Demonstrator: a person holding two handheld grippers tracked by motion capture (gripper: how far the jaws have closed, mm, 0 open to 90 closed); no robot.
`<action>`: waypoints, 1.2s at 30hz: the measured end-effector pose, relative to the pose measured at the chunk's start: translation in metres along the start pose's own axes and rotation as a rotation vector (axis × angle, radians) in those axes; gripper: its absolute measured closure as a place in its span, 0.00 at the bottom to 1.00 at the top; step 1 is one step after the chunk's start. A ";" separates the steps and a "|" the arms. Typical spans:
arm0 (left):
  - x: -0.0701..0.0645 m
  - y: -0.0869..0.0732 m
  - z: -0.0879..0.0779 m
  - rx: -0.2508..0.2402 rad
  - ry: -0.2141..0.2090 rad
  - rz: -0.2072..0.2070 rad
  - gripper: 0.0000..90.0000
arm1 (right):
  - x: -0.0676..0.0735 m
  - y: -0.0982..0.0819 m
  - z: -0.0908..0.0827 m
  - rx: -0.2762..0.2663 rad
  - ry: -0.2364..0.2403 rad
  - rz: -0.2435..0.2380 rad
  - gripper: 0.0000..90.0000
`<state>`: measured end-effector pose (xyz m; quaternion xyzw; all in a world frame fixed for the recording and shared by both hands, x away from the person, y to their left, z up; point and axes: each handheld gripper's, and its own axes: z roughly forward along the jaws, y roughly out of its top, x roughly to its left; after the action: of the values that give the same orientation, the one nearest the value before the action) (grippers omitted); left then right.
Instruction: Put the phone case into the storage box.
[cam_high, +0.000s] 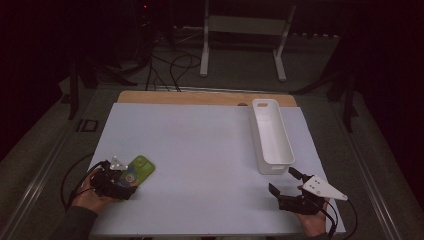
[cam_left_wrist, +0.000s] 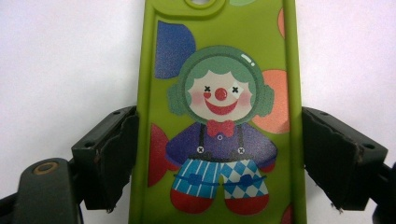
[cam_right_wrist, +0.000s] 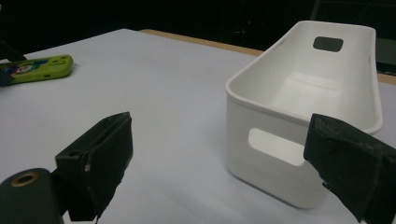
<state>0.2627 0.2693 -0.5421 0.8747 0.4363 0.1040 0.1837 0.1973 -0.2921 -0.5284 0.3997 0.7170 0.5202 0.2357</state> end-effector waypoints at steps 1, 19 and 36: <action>0.000 0.000 -0.001 -0.002 0.005 0.002 0.18 | 0.000 0.000 0.000 0.000 0.000 0.000 0.09; -0.001 0.005 -0.012 -0.063 0.040 -0.012 0.18 | 0.000 0.000 0.000 0.000 0.000 0.004 0.09; -0.003 0.010 -0.022 -0.117 0.060 -0.023 0.18 | -0.001 0.000 0.001 0.005 -0.002 0.011 0.09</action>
<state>0.2607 0.2662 -0.5174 0.8539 0.4446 0.1536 0.2226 0.1980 -0.2924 -0.5290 0.4049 0.7158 0.5193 0.2324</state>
